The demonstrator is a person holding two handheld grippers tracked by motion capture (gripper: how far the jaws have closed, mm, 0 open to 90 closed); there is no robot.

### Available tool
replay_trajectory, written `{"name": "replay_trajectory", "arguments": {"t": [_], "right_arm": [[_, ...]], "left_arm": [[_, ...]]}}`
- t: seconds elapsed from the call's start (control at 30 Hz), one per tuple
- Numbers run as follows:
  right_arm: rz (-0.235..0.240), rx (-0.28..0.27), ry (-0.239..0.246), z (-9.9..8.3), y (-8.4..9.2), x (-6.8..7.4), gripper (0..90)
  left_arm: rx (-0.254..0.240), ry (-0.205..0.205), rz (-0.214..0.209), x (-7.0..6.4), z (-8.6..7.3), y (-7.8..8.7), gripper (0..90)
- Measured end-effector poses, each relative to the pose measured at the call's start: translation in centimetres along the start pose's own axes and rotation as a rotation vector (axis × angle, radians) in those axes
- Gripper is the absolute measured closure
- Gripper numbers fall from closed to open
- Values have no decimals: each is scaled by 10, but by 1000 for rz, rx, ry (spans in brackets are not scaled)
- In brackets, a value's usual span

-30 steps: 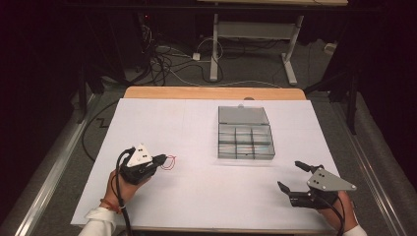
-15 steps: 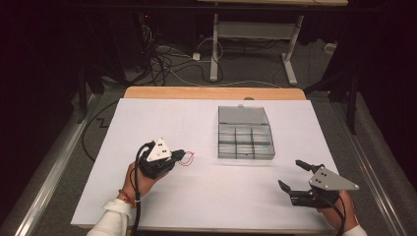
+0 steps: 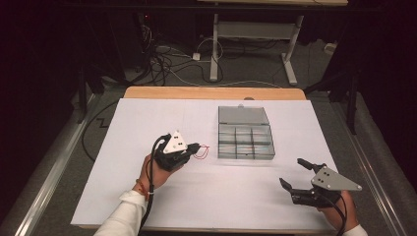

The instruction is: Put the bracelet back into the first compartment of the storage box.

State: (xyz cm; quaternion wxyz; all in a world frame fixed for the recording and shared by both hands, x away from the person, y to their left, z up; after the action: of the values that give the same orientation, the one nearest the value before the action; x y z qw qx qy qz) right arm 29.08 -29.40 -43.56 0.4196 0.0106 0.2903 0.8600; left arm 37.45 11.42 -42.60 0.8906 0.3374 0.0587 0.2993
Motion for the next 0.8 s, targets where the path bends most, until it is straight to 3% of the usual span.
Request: {"name": "replay_trajectory", "arguments": {"t": [0.3,0.47,0.8], "right_arm": [[-9,4,-6,-1,0,0,168],[-13,6,-4,-1,1,-1,170],[-20,17,4,-2,0,-1,170]], "left_arm": [[-26,-16,-20,2,25,-18,834],[-18,-22,-36,4,39,-31,834],[10,-27,-30,9,61,-60,834]]}}
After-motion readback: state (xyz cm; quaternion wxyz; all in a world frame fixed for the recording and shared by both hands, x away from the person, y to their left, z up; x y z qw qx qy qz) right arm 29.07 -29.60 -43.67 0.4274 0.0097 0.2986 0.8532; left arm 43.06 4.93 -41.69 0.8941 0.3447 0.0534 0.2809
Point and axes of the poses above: each handheld gripper's, and its own axes: y roughly backward along the jaws, z roughly out of its top, x roughly to its left, the point moved 1 cm from there along -y, roughly forward along the jaws, and after that the axes turned 8 degrees about x, right-handed, at the moved point
